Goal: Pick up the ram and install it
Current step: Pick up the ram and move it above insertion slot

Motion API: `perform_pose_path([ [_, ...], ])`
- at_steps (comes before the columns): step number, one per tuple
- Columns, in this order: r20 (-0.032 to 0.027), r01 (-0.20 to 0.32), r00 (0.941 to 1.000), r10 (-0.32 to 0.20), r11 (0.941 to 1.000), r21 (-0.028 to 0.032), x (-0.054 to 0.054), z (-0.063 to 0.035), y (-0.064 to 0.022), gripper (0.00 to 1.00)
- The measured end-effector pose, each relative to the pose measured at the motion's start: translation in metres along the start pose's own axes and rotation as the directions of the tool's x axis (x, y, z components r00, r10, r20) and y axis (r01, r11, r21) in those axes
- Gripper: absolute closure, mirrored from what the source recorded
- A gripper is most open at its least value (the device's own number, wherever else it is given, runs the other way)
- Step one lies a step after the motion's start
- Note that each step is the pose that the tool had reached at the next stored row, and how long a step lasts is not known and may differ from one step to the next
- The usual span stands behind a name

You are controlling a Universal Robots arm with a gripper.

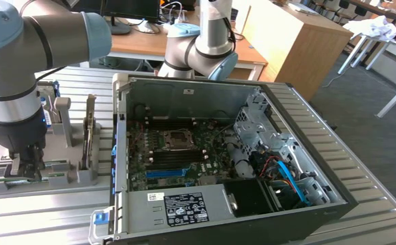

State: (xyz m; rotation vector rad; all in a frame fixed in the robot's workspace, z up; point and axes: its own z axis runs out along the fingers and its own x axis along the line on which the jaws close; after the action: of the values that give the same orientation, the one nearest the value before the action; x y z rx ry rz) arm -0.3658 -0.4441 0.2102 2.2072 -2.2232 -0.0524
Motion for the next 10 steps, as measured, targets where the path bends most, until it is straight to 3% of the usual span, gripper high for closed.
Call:
perform_pose_path([
  [10, -0.0001, 0.001, 1.0000, -0.001, 1.0000, -0.0002, 0.0001, 0.0034, -0.0001, 0.67],
])
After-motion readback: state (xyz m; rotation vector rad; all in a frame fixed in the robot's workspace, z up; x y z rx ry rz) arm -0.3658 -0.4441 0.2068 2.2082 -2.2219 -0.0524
